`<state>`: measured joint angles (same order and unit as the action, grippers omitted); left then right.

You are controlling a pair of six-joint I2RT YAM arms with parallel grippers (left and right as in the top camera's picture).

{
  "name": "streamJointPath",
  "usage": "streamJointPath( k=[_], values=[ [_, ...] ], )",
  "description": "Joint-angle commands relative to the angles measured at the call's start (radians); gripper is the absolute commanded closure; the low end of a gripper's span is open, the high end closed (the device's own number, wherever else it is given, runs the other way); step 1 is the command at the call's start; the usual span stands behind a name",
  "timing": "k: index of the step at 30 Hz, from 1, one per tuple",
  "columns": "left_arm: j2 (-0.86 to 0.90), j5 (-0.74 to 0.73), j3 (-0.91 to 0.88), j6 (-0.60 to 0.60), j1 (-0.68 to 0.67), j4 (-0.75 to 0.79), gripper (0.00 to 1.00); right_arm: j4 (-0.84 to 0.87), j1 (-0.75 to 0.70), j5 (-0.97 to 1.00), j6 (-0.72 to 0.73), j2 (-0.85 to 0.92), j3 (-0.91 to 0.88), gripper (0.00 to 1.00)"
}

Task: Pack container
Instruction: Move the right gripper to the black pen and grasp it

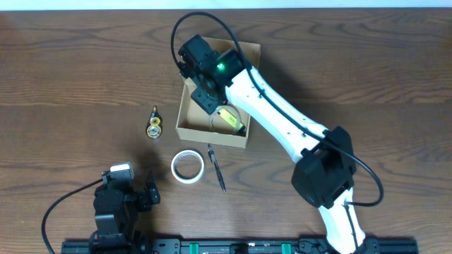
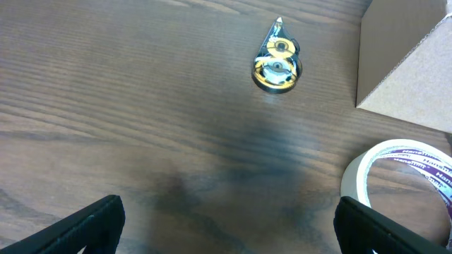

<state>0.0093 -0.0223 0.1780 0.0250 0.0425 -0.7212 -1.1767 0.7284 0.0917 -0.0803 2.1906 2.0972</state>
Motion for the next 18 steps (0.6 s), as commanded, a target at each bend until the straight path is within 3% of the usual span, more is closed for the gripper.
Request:
streamJointPath(
  k=[1,7,12,18],
  values=[
    [-0.004,0.004,-0.017,-0.011,-0.004,-0.007,0.05,-0.097,0.003,0.009,0.020,-0.038,0.076,0.37],
    [-0.004,0.004,-0.017,-0.011,-0.004,-0.007,0.05,-0.301,0.025,-0.029,0.121,-0.151,0.080,0.32],
    [-0.004,0.004,-0.017,-0.011,-0.004,-0.007,0.05,-0.349,0.048,-0.029,0.128,-0.262,-0.003,0.32],
    [-0.004,0.004,-0.017,-0.011,-0.004,-0.007,0.05,-0.207,0.091,-0.043,0.142,-0.486,-0.364,0.30]
  ],
)
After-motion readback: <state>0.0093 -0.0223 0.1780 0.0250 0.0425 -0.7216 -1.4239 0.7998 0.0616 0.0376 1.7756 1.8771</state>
